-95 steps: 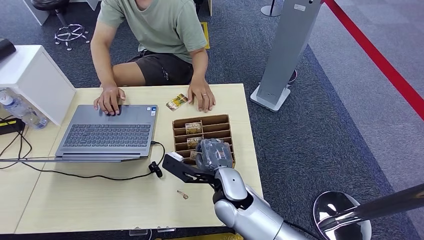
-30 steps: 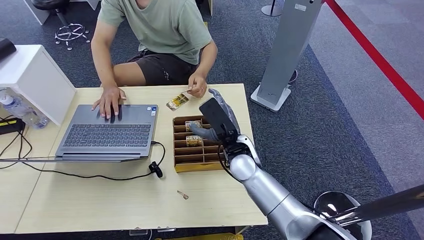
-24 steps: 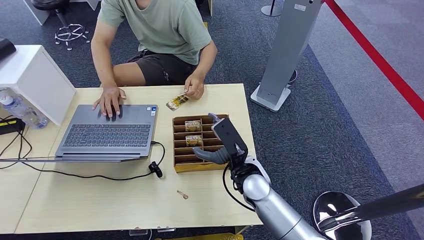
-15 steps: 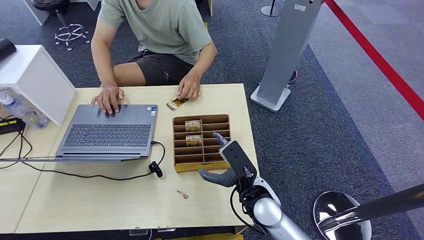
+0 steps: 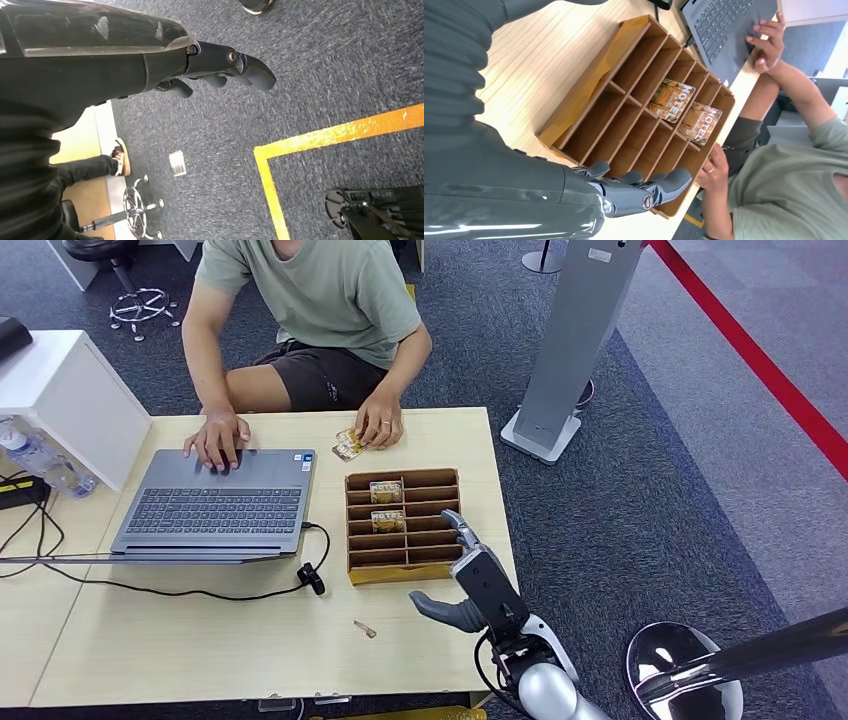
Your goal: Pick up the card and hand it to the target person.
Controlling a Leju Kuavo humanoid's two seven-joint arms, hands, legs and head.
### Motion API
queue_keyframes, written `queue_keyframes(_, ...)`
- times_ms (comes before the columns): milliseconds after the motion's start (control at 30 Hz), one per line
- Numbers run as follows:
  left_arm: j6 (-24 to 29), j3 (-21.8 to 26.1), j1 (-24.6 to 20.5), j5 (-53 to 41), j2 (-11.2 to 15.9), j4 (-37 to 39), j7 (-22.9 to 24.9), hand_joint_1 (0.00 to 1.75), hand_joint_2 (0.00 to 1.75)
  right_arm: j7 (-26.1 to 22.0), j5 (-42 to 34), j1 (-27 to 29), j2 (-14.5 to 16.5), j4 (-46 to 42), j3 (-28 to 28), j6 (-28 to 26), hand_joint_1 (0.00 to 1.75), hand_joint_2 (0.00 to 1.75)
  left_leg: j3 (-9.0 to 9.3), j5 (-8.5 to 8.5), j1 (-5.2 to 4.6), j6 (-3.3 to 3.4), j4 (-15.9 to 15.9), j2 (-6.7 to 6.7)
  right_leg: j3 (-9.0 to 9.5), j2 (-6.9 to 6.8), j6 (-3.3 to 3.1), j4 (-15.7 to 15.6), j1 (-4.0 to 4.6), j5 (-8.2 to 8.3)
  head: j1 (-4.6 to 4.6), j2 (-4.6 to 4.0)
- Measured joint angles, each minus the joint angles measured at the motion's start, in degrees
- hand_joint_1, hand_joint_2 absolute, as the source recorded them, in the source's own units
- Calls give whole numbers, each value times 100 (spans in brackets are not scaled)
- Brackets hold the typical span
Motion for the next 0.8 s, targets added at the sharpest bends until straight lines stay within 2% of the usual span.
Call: queue_keyframes(800, -1, 51, -3, -50, 7, 0, -42, 0, 175, -223, 120, 152, -4, -145, -102, 23, 0, 175, 0, 0, 0, 0, 0, 0, 0, 0, 0, 0, 0, 0, -2, 0)
